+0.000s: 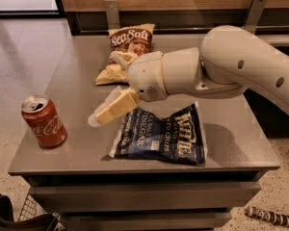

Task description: Knock coke can over

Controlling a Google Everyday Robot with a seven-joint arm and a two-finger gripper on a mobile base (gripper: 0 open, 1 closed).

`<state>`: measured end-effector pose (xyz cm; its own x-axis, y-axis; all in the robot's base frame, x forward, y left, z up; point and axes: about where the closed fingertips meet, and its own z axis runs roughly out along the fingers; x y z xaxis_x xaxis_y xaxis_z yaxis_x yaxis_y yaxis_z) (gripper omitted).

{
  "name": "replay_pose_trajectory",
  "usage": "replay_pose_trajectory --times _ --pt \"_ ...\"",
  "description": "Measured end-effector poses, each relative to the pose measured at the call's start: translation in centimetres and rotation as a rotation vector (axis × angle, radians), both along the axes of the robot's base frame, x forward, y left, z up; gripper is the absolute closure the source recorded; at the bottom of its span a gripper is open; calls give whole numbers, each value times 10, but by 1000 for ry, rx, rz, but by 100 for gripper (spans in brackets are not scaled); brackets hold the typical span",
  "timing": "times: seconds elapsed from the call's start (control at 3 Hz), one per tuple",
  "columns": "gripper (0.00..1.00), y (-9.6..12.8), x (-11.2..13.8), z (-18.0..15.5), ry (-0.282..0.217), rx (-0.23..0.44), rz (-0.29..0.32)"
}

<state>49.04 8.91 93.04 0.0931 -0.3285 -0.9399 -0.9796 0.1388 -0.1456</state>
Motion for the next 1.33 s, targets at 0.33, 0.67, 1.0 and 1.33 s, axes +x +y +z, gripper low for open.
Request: replay_pose_trajectory --times 0.33,0.67,1.0,1.33 --pt "0 34 2 -16 29 74 16" --pt "0 58 3 -30 53 128 29" --pt "0 90 -2 -45 69 200 57" --pt "0 113 -18 -48 62 219 78"
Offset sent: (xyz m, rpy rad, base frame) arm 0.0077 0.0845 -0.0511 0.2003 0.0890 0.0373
